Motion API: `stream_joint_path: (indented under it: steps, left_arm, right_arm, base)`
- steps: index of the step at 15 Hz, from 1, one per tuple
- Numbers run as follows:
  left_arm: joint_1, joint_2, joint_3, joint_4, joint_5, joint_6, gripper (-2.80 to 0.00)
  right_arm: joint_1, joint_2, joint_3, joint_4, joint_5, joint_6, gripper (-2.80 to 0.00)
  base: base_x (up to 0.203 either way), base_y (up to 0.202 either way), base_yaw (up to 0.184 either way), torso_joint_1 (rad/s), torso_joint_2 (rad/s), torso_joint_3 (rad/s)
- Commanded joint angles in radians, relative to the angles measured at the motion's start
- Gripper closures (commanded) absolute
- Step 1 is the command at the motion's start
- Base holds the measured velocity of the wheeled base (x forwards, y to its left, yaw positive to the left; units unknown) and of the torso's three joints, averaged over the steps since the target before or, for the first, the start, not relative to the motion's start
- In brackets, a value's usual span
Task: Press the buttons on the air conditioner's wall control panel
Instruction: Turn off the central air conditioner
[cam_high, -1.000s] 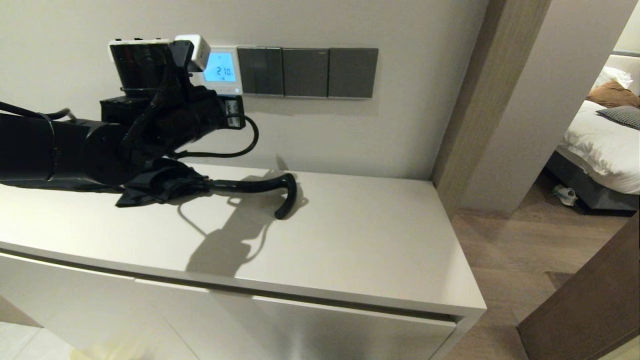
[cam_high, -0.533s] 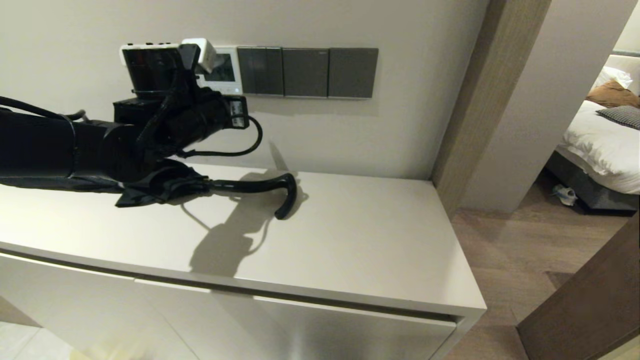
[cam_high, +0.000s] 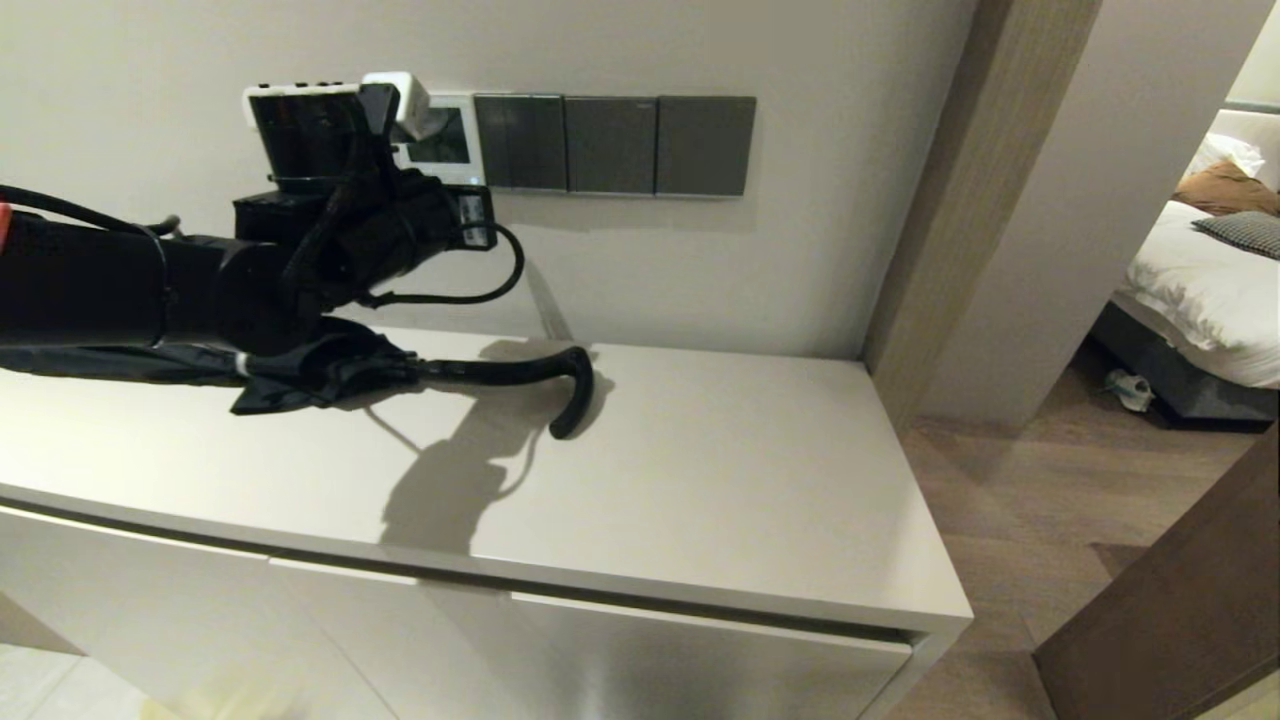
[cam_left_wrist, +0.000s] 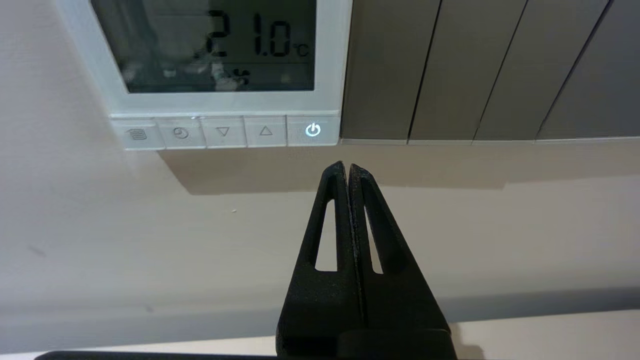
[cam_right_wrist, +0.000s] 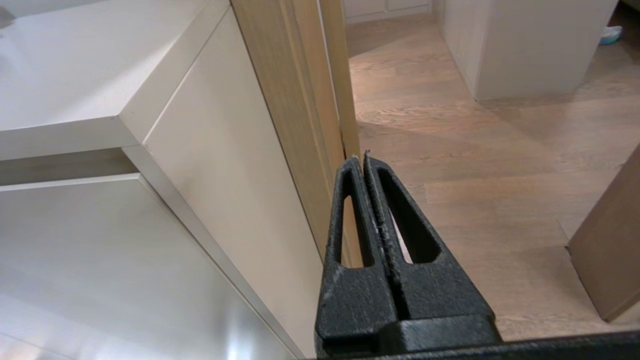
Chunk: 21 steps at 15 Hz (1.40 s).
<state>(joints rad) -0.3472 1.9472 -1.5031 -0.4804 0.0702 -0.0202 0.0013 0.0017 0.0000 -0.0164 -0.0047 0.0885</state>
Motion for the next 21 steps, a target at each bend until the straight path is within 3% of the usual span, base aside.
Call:
stream_joint_path:
  steps: [1, 21]
  left_arm:
    - [0.001, 0.002, -0.007, -0.004, 0.01, 0.0, 0.0]
    - [0.013, 0.038, -0.054, -0.014, 0.034, 0.006, 0.0]
  right_arm:
    - [0.0, 0.001, 0.002, 0.0, 0.0, 0.0, 0.0]
    - [0.0, 0.001, 0.002, 0.0, 0.0, 0.0, 0.0]
  base:
    - [0.0, 0.0, 0.0, 0.0, 0.0, 0.0]
    - [0.0, 0.0, 0.0, 0.0, 0.0, 0.0]
